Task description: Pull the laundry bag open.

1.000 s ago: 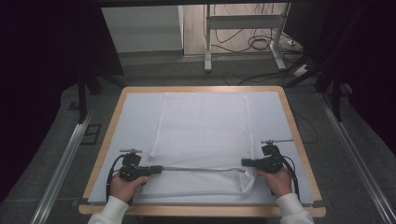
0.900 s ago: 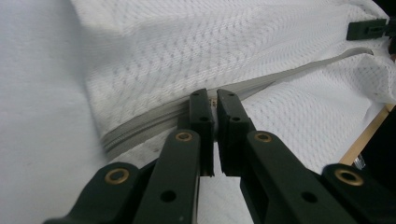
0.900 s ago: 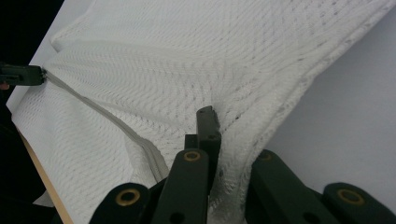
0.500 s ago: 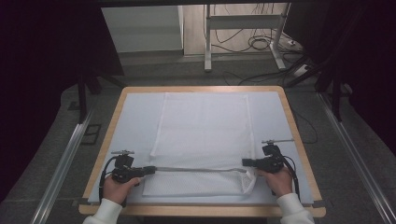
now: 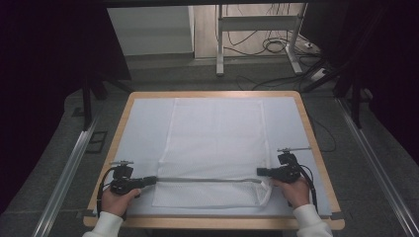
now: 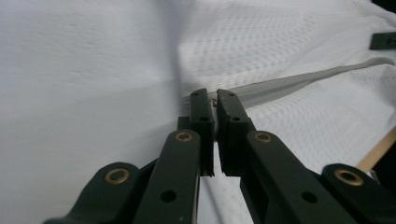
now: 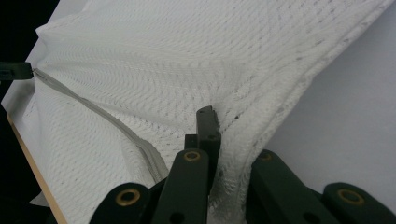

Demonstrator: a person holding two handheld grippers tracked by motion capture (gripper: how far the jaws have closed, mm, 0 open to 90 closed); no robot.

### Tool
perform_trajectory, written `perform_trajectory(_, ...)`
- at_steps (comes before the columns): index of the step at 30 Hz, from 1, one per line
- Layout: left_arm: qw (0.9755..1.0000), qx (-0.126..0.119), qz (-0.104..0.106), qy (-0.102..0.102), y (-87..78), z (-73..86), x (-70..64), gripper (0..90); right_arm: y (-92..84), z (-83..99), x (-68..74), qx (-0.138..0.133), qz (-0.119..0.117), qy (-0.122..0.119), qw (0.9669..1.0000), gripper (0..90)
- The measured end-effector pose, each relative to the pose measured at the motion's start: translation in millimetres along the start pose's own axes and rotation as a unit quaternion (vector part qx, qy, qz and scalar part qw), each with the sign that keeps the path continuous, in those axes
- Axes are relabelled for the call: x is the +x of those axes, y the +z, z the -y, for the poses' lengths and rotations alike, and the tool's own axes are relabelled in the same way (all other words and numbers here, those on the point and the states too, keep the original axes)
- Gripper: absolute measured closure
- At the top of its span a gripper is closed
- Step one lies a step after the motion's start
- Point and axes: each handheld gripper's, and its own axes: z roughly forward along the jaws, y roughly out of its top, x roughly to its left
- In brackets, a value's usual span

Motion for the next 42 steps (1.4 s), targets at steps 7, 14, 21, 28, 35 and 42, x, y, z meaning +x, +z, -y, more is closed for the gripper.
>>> perform_trajectory(7, 1.0000, 0.000, -0.005, -0.001, -2.0, 1.3, 2.6, 86.8, 0.5, 0.3, 0.6, 0.000, 0.000, -0.002, 1.0000, 88.8)
perform_trajectory(14, 0.9998, 0.004, -0.018, 0.007, 0.5, 2.5, 1.0, 86.7, 1.4, 0.4, 0.7, 0.003, -0.001, -0.003, 1.0000, 88.8)
perform_trajectory(21, 0.9996, 0.002, -0.024, 0.014, 1.2, 2.6, -3.9, 86.6, 0.4, 0.6, 1.2, 0.000, 0.002, -0.004, 1.0000, 88.3)
perform_trajectory(28, 0.9996, -0.007, -0.024, 0.015, -2.9, 5.1, -6.0, 85.0, 0.2, -1.0, 2.2, -0.003, 0.005, -0.008, 1.0000, 86.6)
perform_trajectory(35, 0.9979, -0.033, -0.043, 0.037, -6.5, 3.6, -13.5, 58.1, -5.8, -0.5, 4.8, -0.026, 0.020, -0.016, 0.9993, 59.5)
perform_trajectory(42, 0.9919, -0.074, -0.046, 0.093, -3.8, -5.5, -26.8, 37.3, -30.4, 4.9, 7.9, -0.083, 0.067, -0.050, 0.9930, 31.7)
